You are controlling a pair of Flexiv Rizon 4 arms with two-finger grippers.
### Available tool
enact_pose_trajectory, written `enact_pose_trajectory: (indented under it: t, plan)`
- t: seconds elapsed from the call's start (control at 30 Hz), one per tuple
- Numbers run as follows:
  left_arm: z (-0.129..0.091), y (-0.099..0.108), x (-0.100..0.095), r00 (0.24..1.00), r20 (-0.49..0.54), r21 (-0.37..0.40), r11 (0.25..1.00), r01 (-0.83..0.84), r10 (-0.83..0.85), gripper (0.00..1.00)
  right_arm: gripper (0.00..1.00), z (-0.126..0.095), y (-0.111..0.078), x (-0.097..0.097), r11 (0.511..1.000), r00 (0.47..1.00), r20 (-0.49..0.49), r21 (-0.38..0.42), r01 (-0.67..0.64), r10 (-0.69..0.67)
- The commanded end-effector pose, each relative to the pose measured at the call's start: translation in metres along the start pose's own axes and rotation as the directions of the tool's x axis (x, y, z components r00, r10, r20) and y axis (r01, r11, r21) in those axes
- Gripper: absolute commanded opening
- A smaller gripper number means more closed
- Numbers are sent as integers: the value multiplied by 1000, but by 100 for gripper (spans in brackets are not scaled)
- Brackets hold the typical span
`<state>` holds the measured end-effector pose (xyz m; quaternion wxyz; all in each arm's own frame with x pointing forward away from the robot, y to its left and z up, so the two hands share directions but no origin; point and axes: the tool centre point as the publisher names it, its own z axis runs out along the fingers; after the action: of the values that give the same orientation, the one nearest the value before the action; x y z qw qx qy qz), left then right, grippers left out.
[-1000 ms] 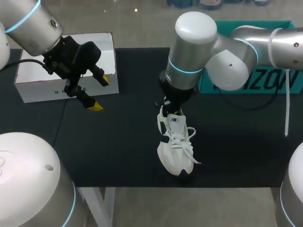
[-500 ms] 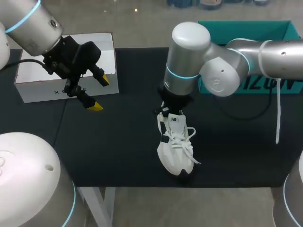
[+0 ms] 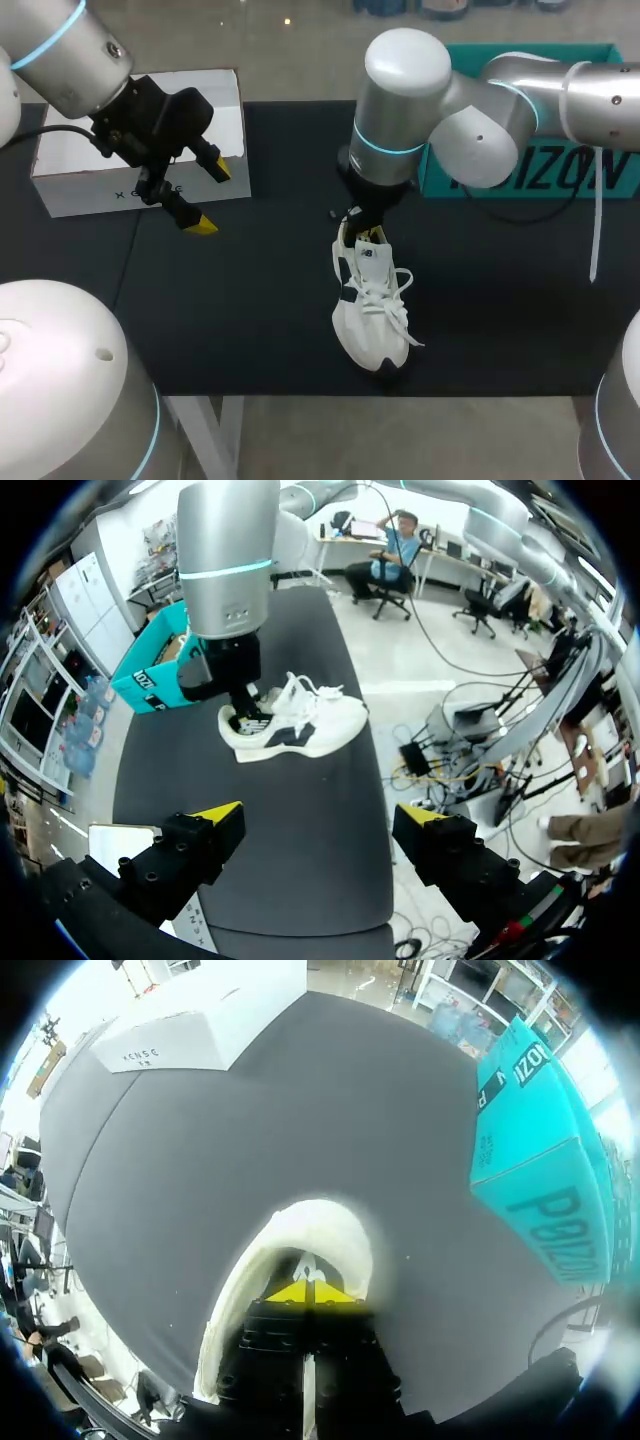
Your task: Take the shoe out of the shoebox, open the shoe tongue, remove and reinsert the insole, then place the shoe into the shoebox
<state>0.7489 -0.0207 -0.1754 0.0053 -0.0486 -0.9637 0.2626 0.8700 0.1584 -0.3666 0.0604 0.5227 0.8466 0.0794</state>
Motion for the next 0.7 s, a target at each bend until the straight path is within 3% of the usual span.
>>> enact_pose_trajectory:
  t: [0.03,0.43,0.7]
  plan:
    - [0,0,-1,1000,-2,-2,1000,0,0,100,0,-2,2,-6,1000,1000,10,16,0,-1]
    - [0,0,-1,1000,-2,-2,1000,0,0,100,0,49,-18,3,993,1000,-26,114,19,-16]
    - [0,0,-1,1000,-2,-2,1000,0,0,100,0,42,-22,7,995,999,-46,96,28,-24]
